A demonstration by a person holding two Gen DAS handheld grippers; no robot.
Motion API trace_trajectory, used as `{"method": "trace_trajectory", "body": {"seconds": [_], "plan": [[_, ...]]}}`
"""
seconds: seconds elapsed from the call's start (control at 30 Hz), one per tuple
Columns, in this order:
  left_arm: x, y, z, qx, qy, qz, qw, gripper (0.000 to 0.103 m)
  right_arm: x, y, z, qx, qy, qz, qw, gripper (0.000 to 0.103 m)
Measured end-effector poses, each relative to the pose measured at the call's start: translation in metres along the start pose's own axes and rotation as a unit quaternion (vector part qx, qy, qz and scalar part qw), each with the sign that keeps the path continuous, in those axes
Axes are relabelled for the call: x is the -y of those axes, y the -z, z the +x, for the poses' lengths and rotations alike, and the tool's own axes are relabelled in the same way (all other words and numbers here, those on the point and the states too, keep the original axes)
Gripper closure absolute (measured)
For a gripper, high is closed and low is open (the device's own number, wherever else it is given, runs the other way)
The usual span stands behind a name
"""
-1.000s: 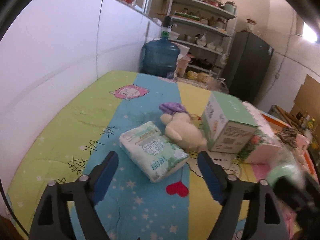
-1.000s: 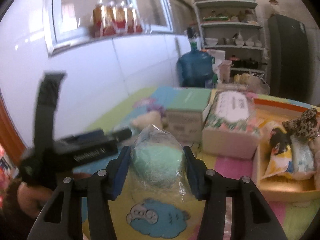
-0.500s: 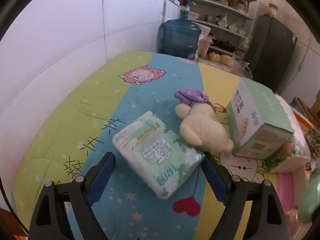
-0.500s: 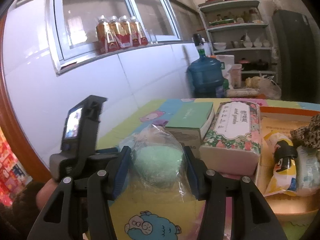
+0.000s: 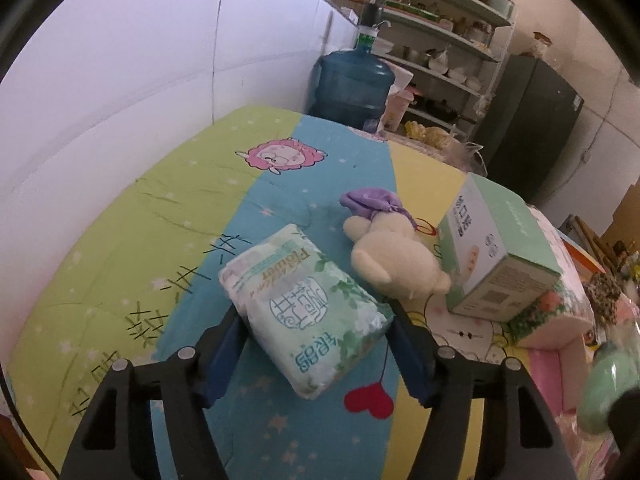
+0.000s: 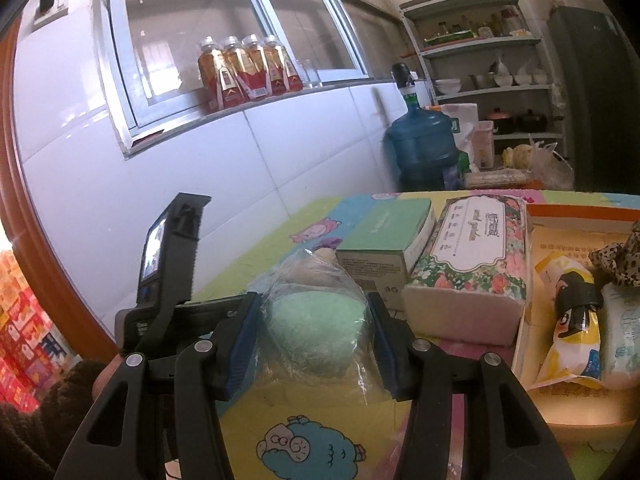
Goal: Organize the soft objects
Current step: 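Grasp the white diaper pack with the left gripper while the right holds the bath ball, then lift the diaper pack and bath ball and carry both over the box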
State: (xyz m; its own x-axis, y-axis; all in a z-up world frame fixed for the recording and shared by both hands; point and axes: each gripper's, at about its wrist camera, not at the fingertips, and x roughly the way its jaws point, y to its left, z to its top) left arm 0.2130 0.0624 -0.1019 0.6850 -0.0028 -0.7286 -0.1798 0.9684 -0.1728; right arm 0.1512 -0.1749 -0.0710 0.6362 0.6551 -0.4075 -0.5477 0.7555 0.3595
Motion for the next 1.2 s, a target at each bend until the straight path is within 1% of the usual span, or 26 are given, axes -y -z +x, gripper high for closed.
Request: {"method": "trace_trajectory", "body": {"seconds": [0.07,0.23,0.43,0.5,0.7,0.87,1.03,1.2], "plan": [[0.001,0.005,-0.008,0.009,-0.004,0.01,0.9999,0.036,-0.003,0.001,0.0,-0.001,0.003,-0.003,1.0,0.049],[0.0,0.011,-0.031,0.03,0.0,0.022,0.9993,0.036,-0.012,0.0,-0.006,0.003,0.016,-0.01,1.0,0.049],[0.01,0.016,-0.06,0.054,0.018,0.041,0.9975,0.036,-0.022,-0.004,-0.022,0.02,0.037,-0.02,0.999,0.049],[0.017,0.017,-0.07,0.061,0.032,0.048,0.9965,0.036,-0.024,-0.007,-0.03,0.027,0.047,-0.022,0.998,0.049],[0.05,0.024,-0.093,0.078,0.081,0.079,0.9905,0.036,-0.023,-0.013,-0.06,0.052,0.082,-0.023,0.995,0.049],[0.087,0.032,-0.108,0.09,0.118,0.109,0.9829,0.036,-0.011,-0.014,-0.091,0.069,0.127,-0.019,0.989,0.049],[0.124,0.039,-0.116,0.094,0.15,0.129,0.9758,0.036,0.004,-0.012,-0.12,0.081,0.179,-0.014,0.98,0.049],[0.156,0.042,-0.117,0.093,0.17,0.147,0.9699,0.036,0.023,-0.009,-0.146,0.09,0.226,-0.011,0.97,0.049]]}}
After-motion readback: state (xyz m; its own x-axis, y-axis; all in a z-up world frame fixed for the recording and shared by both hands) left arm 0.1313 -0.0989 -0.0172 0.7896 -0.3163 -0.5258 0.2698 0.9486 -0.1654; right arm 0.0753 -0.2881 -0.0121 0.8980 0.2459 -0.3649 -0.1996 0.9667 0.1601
